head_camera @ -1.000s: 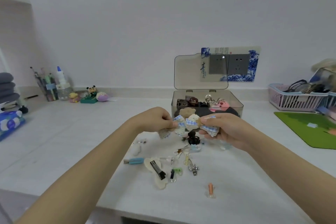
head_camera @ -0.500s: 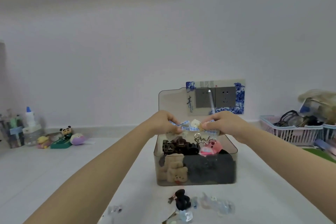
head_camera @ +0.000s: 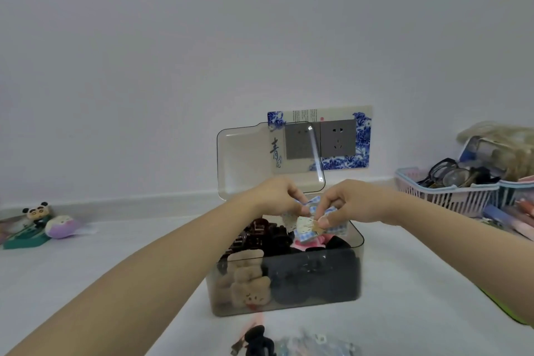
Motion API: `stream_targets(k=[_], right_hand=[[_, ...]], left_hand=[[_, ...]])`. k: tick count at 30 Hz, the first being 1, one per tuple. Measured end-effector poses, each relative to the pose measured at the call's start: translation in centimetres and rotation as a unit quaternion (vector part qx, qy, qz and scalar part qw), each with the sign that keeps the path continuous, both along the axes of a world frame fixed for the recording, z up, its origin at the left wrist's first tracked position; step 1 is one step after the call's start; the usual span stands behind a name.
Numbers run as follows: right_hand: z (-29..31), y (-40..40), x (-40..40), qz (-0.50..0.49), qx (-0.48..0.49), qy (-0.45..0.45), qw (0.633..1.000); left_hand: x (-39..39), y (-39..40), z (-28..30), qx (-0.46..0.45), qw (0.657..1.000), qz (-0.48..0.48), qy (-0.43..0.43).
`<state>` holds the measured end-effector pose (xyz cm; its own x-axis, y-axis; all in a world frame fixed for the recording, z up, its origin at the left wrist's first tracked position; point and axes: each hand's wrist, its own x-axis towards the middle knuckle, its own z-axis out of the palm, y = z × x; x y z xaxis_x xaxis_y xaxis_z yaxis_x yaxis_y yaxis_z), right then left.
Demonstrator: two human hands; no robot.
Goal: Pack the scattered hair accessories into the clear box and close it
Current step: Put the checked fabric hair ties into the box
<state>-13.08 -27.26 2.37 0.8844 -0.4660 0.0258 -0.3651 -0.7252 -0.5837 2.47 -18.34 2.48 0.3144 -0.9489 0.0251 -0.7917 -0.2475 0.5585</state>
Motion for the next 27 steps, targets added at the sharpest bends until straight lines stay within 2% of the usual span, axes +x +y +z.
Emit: stream_targets(k=[3, 8, 12, 15, 19, 22, 27], right_hand=[[-0.7, -0.5, 0.7, -0.014, -0.051, -0.026, 0.998], [-2.5, -1.2, 1.4, -0.027, -0.075, -0.039, 0.996], [-2.1, -1.4, 2.3, -0.034, -0.206, 0.009, 0.978], [-2.2, -1.8, 2.8, -0.027, -0.261, 0.051, 0.963], [-2.6, -2.2, 3.1, -0.02, -0.269, 0.068, 0.961], [-2.6, -2.3, 3.2, -0.033, -0.298, 0.064, 0.952], [-2.6, -2.5, 2.8, -0.033, -0.283, 0.053, 0.957]], left_hand=[[-0.2, -1.4, -0.1, 0.004, 0.999, -0.007, -0.031], [-0.1, -2.9, -1.8, -0.003, 0.998, -0.008, -0.056], [0.6, -3.3, -1.8, 0.0, 1.0, -0.017, -0.024], [0.7, -3.3, -1.9, 0.019, 0.999, -0.034, -0.024], [1.1, -2.6, -1.5, 0.064, 0.996, -0.064, -0.028], [1.2, -2.2, -1.8, 0.099, 0.988, -0.076, -0.093], [0.8, -1.8, -2.8, 0.067, 0.984, -0.072, -0.146]])
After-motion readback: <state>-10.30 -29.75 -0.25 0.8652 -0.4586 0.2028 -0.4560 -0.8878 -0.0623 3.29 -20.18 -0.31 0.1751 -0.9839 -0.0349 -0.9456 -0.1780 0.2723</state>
